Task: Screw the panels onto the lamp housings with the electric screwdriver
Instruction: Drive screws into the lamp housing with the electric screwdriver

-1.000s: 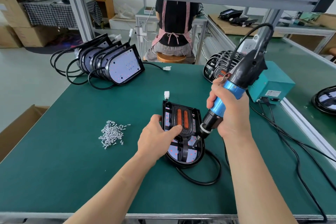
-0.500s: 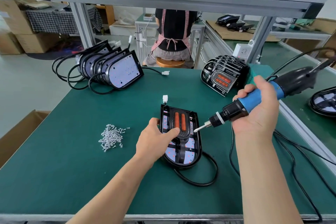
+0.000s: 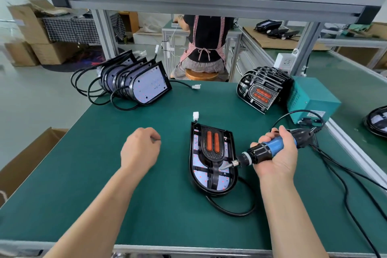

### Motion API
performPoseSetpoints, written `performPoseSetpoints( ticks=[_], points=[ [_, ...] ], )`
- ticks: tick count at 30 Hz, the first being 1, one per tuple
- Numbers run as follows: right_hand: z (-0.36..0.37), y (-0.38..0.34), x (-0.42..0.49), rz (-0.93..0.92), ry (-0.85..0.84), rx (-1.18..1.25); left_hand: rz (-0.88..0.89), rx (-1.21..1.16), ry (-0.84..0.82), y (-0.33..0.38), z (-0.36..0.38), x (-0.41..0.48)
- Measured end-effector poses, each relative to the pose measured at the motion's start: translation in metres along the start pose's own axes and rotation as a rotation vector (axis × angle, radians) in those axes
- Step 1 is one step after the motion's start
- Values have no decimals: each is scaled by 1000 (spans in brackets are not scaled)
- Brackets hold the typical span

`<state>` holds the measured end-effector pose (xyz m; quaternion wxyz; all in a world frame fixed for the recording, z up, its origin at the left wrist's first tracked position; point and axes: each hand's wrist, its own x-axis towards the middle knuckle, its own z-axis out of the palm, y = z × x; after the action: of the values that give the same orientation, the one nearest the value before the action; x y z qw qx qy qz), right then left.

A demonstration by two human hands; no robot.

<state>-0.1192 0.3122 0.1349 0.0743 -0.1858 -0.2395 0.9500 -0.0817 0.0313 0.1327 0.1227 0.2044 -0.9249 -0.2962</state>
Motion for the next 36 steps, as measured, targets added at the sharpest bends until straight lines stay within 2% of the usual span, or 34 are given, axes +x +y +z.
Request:
performPoseSetpoints(
  ticks=[5, 15, 19, 21, 25, 32, 36],
  points=[
    [-9, 1, 6, 27, 0, 36, 53, 248, -127, -14, -3, 22],
    [-15, -1, 12, 20, -4, 57, 211, 544, -123, -11, 2, 20],
    [-16, 0, 13, 23, -8, 53, 279, 571, -85, -10, 6, 12],
    [-16, 0, 13, 24, -9, 46, 280, 451, -20, -8, 8, 6],
    [-16, 0, 13, 25, -10, 49, 194, -14, 40, 0, 7, -8],
    [-13, -1, 6, 22, 6, 49, 92, -603, -92, 28, -4, -45],
    [-4, -3, -1, 18, 31, 76, 164, -752, -185, 46, -7, -68]
  ],
)
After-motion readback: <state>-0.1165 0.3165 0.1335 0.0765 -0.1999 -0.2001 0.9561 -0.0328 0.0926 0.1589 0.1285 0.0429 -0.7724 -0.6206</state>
